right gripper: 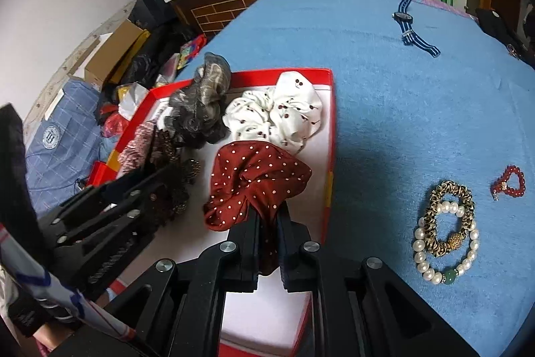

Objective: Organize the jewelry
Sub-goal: 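Lower the claw clip and red scrunchie into the box and open both tools, then grasp the leopard-print bracelet with the left tool while the right tool grasps the red bead bracelet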

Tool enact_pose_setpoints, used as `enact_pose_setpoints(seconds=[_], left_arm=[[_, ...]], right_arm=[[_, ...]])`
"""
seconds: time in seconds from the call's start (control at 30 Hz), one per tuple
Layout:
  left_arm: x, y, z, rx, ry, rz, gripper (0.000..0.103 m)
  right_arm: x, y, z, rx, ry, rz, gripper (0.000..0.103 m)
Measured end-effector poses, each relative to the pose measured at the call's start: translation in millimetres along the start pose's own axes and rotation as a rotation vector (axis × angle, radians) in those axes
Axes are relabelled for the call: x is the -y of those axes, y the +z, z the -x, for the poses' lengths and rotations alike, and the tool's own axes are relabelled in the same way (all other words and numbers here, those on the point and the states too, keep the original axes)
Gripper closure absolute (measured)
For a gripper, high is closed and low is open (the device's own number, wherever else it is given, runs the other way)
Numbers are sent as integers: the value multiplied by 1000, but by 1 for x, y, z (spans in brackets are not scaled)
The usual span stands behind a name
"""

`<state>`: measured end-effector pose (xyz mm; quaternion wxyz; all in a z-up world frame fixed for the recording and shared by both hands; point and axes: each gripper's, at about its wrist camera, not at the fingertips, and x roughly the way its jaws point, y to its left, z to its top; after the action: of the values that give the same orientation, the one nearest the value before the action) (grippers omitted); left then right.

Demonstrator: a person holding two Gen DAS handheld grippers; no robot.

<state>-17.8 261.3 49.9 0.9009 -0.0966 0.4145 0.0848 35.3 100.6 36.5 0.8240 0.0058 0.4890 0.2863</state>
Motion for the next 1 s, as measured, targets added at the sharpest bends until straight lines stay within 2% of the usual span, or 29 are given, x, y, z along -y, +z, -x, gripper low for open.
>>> enact_pose_setpoints(seconds=[0.13,0.23,0.27,0.7,0.83,1.0], left_arm=[[0,0,1,4,-10,-2,72],[0,1,3,6,-12,0,72],[0,1,3,9,-11,-1,72],[17,4,34,54,-30,-27,70],[32,5,47,68,-50,-62,70],[67,2,58,50,-130,-135,70]], right_arm=[[5,0,1,-2,-5,-9,87],[5,1,7,11,4,-12,71],[4,1,10,19,-1,-9,69],[16,-2,55,82,18,-42,69],[39,-10,82,109,16,-91,69],[87,-32,113,141,-26,-172,70]])
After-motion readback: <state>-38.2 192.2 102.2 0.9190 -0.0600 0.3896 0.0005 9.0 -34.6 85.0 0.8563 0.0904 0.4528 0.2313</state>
